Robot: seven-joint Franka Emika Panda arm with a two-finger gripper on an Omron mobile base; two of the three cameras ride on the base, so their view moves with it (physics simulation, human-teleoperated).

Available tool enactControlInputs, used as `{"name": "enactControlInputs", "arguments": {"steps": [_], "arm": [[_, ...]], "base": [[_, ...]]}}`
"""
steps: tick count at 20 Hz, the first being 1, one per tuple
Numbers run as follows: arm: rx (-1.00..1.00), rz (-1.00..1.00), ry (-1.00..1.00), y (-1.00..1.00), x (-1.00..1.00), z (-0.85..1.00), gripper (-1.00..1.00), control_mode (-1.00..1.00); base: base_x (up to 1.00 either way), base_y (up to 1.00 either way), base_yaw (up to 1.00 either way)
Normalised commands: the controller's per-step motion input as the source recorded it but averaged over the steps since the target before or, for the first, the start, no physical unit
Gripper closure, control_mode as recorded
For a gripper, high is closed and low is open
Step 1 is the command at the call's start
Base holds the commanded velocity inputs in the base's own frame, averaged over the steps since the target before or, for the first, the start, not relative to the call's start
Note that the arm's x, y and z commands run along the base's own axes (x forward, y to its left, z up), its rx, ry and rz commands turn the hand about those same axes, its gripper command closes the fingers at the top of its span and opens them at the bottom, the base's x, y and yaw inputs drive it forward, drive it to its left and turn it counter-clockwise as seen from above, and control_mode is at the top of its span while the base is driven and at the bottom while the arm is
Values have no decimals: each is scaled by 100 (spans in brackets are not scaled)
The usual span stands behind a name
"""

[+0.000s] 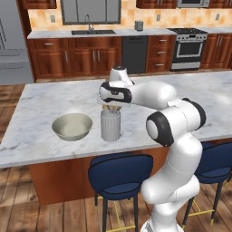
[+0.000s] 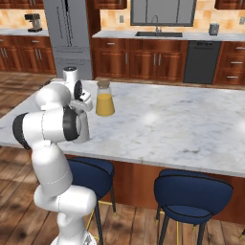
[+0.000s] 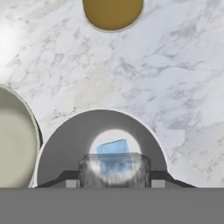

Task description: There are two ice cubes in the ice bowl. Place both ice cubes in the glass cup.

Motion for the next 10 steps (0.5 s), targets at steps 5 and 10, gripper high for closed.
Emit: {"name": "enactControlInputs", "arguments": {"steps": [5, 10], "arm": [[0, 0, 0, 1, 15, -1, 100, -100], [0, 0, 4, 15, 0, -9, 100, -100]], "base": [[0, 0, 0], [0, 0, 0]]}}
